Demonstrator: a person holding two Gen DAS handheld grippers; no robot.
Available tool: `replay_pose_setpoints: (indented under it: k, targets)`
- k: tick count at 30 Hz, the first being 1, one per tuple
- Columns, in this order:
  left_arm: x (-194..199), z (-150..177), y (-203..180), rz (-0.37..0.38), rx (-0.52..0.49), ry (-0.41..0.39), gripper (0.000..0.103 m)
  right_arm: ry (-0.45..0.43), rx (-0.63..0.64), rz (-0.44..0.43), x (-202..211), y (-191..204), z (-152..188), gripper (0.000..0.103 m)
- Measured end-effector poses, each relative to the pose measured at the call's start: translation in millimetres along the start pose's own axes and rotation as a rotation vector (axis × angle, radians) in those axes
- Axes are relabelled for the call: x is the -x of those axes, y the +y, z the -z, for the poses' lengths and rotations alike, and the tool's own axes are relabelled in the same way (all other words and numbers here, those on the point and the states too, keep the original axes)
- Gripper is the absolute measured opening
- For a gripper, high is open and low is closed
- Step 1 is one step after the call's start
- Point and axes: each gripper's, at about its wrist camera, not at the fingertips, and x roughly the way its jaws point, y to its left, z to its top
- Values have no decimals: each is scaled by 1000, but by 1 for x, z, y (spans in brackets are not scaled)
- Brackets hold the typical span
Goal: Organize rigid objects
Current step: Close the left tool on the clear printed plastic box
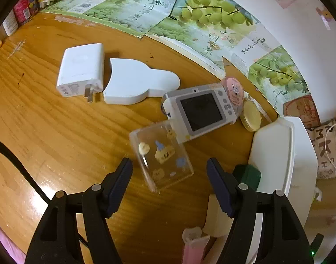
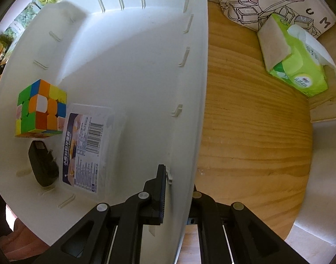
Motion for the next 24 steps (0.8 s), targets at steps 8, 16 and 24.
replay_pose_setpoints:
  k: [8, 16, 24]
  targets:
    - [-15, -11, -3, -50, 8, 42, 71, 25, -24, 0, -3, -3, -19, 7]
    - [-17, -14, 0, -68, 19, 43, 61, 37, -30, 19, -5, 4, -22, 8]
    - [-13, -9, 3, -56, 16, 52, 60, 30, -33, 25, -6, 9, -19, 8]
